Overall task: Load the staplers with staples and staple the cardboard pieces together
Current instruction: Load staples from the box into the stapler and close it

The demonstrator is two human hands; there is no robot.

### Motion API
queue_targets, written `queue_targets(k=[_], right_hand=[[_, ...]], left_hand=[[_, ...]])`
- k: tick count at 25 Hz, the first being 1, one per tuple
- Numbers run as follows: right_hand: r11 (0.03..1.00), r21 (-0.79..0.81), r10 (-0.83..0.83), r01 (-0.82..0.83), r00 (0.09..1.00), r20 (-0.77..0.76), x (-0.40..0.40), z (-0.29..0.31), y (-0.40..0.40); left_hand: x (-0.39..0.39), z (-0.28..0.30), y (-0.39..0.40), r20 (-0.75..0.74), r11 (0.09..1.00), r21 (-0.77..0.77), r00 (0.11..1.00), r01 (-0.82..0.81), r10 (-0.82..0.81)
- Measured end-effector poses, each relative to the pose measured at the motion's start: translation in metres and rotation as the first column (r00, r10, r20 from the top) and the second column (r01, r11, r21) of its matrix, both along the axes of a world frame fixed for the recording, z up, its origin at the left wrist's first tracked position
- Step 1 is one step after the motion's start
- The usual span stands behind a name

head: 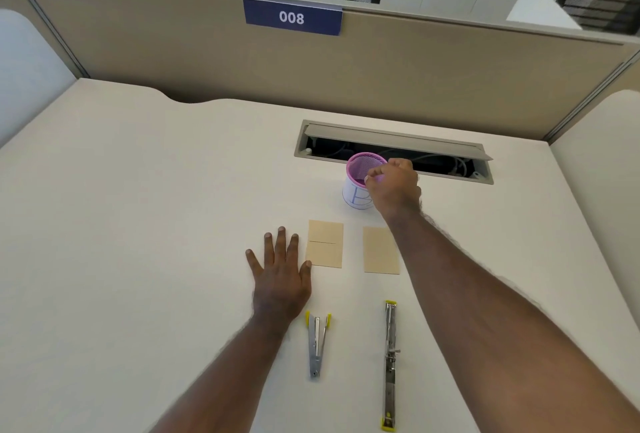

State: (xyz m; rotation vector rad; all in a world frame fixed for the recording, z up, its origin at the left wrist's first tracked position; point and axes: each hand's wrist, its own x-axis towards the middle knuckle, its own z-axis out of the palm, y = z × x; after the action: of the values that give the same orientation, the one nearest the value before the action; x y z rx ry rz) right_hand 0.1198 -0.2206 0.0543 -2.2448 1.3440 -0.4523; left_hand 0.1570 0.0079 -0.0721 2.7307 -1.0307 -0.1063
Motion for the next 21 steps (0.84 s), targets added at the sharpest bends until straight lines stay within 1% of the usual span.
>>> queue_targets(k=[2,5,10,14,15,17,19,21], right_hand=[[1.0,0.008,0.008,-0.007,1.0,-0.011,0.001,-0.001,-0.001],[0.999,0.038,0.012,-0.013,0.999,0.031,-0.004,-0.001,-0.005],[1.0,0.011,0.008,-0.008,0.996,0.087,-0.034,-0.001,-0.013],[1.0,-0.019,0.006,-0.004,0.998,0.07,-0.095,-0.012,-0.021],[1.0,-0.014,0.008,-0.007,0.998,0.068,-0.115,-0.019,-0.022],[0.999,0.033,-0.025,0.023,0.997,0.068,-0.156,-0.033,-0.023],[0.995,0.088,-0.058,0.056,0.998,0.028,-0.197,-0.049,-0.018],[0.99,0.138,-0.008,0.014,0.999,-0.043,-0.232,-0.062,-0.012]], left_hand=[[0.0,-0.001,0.0,0.002,1.0,0.003,1.0,-0.004,0.004],[0.0,-0.001,0.001,-0.016,1.0,0.0,1.0,-0.002,0.002],[0.001,0.004,-0.001,-0.038,1.0,0.004,0.999,0.003,-0.002],[0.002,0.014,-0.001,-0.118,1.0,-0.007,0.993,-0.015,0.015],[-0.001,0.018,-0.001,-0.119,1.0,-0.012,0.993,-0.014,0.012],[-0.008,0.029,-0.005,-0.101,0.999,-0.035,0.995,0.007,-0.01],[-0.021,0.038,-0.007,-0.118,0.998,-0.062,0.992,0.032,-0.039],[-0.034,0.043,-0.009,-0.101,0.993,-0.089,0.991,0.075,-0.084]])
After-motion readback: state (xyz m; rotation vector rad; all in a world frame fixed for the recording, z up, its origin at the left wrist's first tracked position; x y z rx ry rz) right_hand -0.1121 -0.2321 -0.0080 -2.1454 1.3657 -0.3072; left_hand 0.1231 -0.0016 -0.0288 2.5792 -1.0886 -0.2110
